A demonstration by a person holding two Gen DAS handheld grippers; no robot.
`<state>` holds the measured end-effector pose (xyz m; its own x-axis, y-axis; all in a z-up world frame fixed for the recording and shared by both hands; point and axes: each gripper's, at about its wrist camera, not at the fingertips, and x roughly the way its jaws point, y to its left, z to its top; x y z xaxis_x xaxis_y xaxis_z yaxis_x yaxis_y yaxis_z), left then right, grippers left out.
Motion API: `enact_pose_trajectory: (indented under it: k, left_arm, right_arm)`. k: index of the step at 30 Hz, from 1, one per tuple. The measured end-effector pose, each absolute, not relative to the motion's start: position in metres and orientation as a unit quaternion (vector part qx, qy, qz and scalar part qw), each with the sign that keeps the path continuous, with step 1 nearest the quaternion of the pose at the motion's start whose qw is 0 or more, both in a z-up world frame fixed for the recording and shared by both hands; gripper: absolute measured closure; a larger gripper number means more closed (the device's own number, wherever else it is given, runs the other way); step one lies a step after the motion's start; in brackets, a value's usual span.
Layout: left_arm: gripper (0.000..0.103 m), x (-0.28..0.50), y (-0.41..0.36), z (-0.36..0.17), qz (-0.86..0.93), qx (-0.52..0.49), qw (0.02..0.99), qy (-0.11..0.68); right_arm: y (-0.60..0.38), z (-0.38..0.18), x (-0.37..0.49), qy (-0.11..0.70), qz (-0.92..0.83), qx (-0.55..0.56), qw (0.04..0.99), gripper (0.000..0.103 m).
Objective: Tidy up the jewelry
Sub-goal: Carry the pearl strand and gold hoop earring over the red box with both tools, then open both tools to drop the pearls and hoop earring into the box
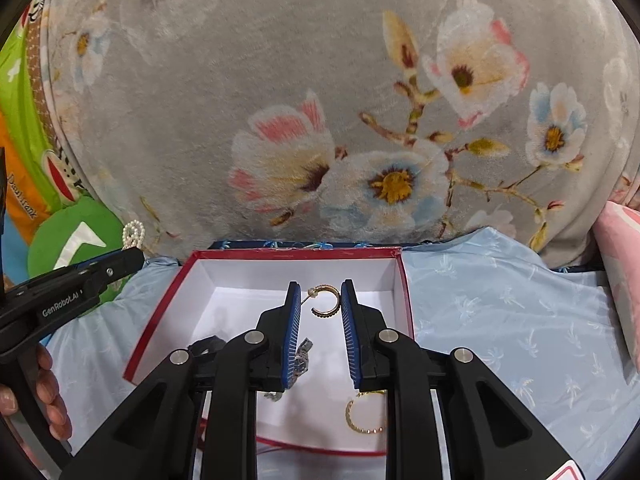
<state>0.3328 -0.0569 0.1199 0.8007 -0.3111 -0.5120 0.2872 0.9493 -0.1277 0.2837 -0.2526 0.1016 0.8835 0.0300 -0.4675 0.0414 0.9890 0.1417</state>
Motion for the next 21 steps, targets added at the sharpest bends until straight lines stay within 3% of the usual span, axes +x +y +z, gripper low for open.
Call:
enact_pose_trajectory:
  k: [18,19,20,21]
  left_arm:
    - [0.078,0.403,-0.075,0.052,-0.146,-0.032,0.931,0.332]
    - [0.063,0.404,-0.074,0.051,-0.139,-0.034,0.933,0.331]
    - [0.051,0.403,-0.073,0.050,-0.128,-0.037,0.936,0.327]
    - [0.030,0.401,-0.070,0.052,-0.114,-0.043,0.941,0.316]
  right_arm:
    - [-0.245,0.048,0.362,0.284,-0.012,0.046,0.958,0.081]
    - [-0.245,0.046,0.363,0.281,-0.017,0.043,0.959,0.077]
    - [-0.245,0.046,0.363,0.277,-0.021,0.041,0.960,0.062]
    - [-0.245,0.046,0.361,0.270,-0.025,0.039,0.962,0.052]
